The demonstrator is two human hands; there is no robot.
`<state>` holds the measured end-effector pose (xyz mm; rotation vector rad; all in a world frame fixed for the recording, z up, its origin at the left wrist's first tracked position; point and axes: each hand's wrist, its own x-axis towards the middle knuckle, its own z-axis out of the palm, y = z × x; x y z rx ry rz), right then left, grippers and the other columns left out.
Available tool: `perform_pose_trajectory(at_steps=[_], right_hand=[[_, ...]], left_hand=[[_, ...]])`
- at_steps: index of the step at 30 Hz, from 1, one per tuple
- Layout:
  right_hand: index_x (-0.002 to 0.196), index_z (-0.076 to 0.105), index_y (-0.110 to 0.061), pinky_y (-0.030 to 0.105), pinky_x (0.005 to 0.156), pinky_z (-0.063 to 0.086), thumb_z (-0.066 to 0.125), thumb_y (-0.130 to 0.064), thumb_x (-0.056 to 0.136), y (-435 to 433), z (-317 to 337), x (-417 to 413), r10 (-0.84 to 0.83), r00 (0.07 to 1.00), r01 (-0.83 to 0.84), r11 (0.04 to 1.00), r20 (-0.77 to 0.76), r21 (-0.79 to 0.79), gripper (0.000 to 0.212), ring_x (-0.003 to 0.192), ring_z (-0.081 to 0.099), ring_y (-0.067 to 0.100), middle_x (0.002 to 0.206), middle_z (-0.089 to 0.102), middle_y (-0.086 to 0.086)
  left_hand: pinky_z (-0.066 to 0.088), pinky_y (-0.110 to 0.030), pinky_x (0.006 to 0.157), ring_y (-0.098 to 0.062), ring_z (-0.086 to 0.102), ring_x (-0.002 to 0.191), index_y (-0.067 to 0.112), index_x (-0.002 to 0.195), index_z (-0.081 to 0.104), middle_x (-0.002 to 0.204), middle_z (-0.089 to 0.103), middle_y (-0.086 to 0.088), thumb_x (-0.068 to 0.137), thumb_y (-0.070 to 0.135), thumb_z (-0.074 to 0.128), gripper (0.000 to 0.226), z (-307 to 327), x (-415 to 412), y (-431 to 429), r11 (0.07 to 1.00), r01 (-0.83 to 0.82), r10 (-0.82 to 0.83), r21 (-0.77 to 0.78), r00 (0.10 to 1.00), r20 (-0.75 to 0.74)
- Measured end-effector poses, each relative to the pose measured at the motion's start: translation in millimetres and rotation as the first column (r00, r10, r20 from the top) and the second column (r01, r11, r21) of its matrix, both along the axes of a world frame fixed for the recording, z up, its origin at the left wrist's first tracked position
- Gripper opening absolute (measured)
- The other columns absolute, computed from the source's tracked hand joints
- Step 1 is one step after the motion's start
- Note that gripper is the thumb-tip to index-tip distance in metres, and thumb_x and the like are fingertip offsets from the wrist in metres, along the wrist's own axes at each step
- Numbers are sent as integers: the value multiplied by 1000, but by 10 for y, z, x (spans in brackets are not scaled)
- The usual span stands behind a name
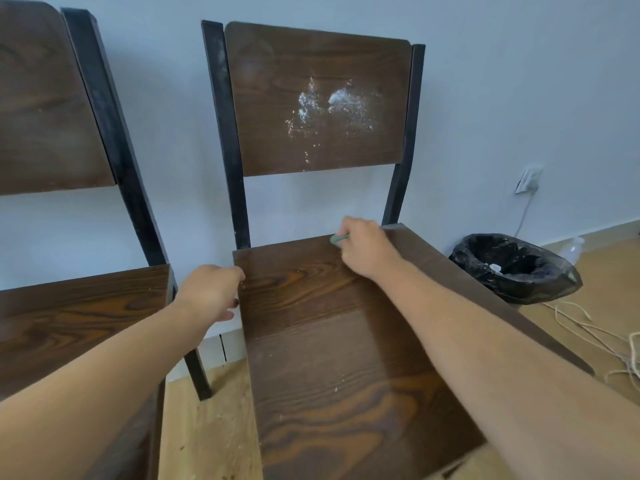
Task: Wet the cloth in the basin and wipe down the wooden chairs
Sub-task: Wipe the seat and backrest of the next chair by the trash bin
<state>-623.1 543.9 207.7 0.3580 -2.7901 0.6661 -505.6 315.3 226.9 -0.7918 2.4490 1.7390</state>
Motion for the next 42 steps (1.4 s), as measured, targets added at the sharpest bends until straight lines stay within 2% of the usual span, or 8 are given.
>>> perform_pose_trajectory(at_steps=[7, 10, 19, 25, 30, 36, 39, 42], right_hand=[[85, 63, 0, 33, 72, 48, 56, -9, 90, 1542, 129, -275, -569, 822, 570, 820, 34, -59, 12, 90, 62, 40, 97, 69, 23], [93, 70, -6, 32, 78, 50, 64, -13, 90, 1210, 133, -291, -493, 869, 484, 865, -47, -130, 10, 91, 62, 32, 91, 68, 13], [109, 72, -4, 32, 88, 51, 62, -10, 92, 586, -1, -511, -451, 892, 446, 886, -9, -127, 21, 108, 62, 36, 109, 69, 20], [103, 69, -5, 28, 74, 44, 60, -11, 93, -49, 56, -457, -265, 964, 265, 960, 16, -91, 15, 98, 62, 32, 101, 65, 14], [95, 69, -14, 30, 83, 52, 62, -9, 87, -884, 22, 41, -6, 999, 12, 990, 42, -143, 12, 98, 63, 28, 103, 66, 10], [92, 64, -18, 29, 75, 51, 63, -7, 90, -1412, 47, 711, 371, 925, -355, 921, 82, -159, 11, 95, 61, 19, 97, 60, 0], [92, 63, -19, 20, 68, 47, 64, -3, 91, -1425, 86, 801, 531, 839, -507, 842, 118, -184, 16, 84, 57, 7, 96, 62, -1], [92, 57, -17, 37, 75, 55, 61, 0, 89, -1369, 59, 707, 477, 879, -474, 877, 23, -83, 17, 90, 58, 18, 102, 61, 3]], left_hand=[[54, -30, 67, -24, 68, 88, 4, 110, 59, 106, 66, -15, 101, 13, 53, 15, -106, 7, -226, 988, -70, 69, 140, 998, 9], [56, -38, 79, -24, 64, 73, 1, 91, 60, 90, 63, -15, 99, 8, 55, 11, -104, -59, -367, 969, -135, 129, 207, 991, 42], [55, -32, 56, -26, 71, 83, 8, 115, 58, 101, 66, -14, 98, 13, 60, 18, -114, -99, -409, 986, -60, 61, 156, 998, -2], [59, -35, 60, -26, 72, 79, 9, 115, 60, 98, 66, -13, 97, 12, 63, 18, -58, -120, -398, 985, -80, 78, 156, 997, 17], [59, -33, 63, -28, 72, 84, 12, 120, 56, 107, 64, -15, 100, 12, 57, 20, 32, 73, -494, 997, -52, 57, 57, 995, -86], [62, -42, 77, -30, 73, 82, 9, 117, 57, 109, 64, -18, 99, 11, 51, 19, 167, 166, -650, 990, -132, 140, 54, 976, -169], [60, -38, 67, -29, 73, 76, 8, 122, 59, 101, 66, -17, 99, 14, 53, 24, 119, 140, -646, 992, -127, 128, 17, 983, -128], [60, -36, 63, -29, 73, 69, 7, 120, 62, 91, 69, -16, 99, 16, 56, 24, 35, 24, -565, 994, -113, 114, 13, 990, -79]])
